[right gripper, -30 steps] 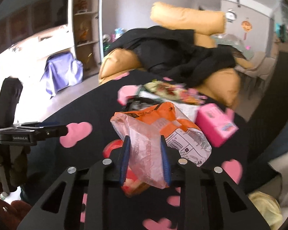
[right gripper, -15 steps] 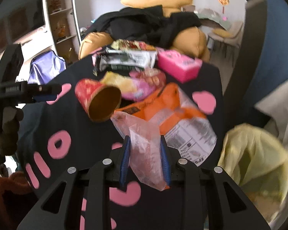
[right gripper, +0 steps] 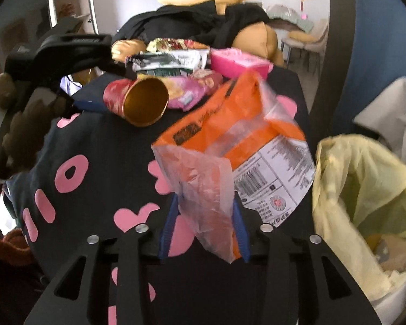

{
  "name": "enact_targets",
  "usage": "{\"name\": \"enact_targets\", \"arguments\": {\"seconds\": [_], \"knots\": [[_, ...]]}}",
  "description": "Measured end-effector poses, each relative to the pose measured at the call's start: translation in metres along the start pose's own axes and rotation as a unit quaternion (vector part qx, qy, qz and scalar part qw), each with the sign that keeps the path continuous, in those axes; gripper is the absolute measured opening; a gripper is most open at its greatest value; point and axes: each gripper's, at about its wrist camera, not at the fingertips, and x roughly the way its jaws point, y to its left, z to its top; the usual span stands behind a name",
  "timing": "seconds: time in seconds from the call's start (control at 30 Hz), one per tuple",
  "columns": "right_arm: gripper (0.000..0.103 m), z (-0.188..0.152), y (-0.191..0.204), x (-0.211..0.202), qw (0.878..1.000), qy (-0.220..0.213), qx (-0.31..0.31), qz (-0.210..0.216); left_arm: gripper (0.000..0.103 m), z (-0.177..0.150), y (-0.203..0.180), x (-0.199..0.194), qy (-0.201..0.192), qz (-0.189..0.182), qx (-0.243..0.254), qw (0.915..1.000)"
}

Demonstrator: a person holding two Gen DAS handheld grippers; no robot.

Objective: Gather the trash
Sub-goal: 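Reach the right gripper to the orange plastic bag and grasp it, then grasp the red paper cup with the left gripper while the right gripper lifts the orange bag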

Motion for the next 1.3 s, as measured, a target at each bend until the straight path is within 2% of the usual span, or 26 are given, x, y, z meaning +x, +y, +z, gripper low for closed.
{"name": "enact_targets", "arguments": {"seconds": [0.13,0.23,0.33,0.43,0.57,0.63,0.7,0.8,0.9,1.1,1.27,1.3], "knots": [[0.044,-0.004,-0.007,0.001,1.000,0.004,0.023,0.014,0.080,0.006,-0.005,0.009,0.005,0.013,-0.013,0.9998],[0.047,-0.006,-0.008,0.004,0.999,0.013,0.032,0.020,0.079,0.004,-0.008,0.008,-0.001,0.015,0.000,0.9999],[0.047,-0.008,-0.009,-0.005,0.999,0.008,0.037,0.021,0.070,0.000,-0.008,-0.001,-0.006,0.004,0.023,0.9997],[0.047,-0.003,-0.008,-0.029,0.999,-0.026,0.032,0.028,0.064,-0.006,-0.007,-0.015,-0.013,-0.013,0.055,0.9983],[0.047,0.004,-0.016,-0.065,0.996,-0.079,0.037,-0.002,0.063,-0.016,-0.005,-0.033,-0.043,0.001,0.104,0.9937],[0.047,0.006,-0.030,-0.067,0.994,-0.083,0.063,-0.022,0.048,-0.018,-0.002,-0.036,-0.047,0.001,0.109,0.9930],[0.047,0.005,-0.048,-0.059,0.991,-0.071,0.107,-0.027,0.048,-0.018,0.004,-0.037,-0.048,0.005,0.107,0.9931],[0.047,-0.001,-0.068,-0.035,0.984,-0.040,0.171,-0.008,0.048,-0.019,0.010,-0.037,-0.041,-0.002,0.100,0.9941],[0.047,-0.002,-0.074,-0.012,0.981,-0.018,0.193,-0.009,0.049,-0.020,0.012,-0.039,-0.041,-0.007,0.100,0.9942],[0.047,0.020,-0.065,0.018,0.986,-0.010,0.165,-0.001,0.057,-0.021,0.020,-0.048,-0.039,-0.019,0.083,0.9956],[0.047,0.039,-0.052,0.040,0.991,0.005,0.133,0.023,0.060,-0.028,0.018,-0.059,-0.055,0.000,0.115,0.9918],[0.040,0.043,-0.049,0.042,0.992,0.006,0.123,0.032,0.060,-0.031,0.017,-0.061,-0.060,0.008,0.125,0.9903]]}}
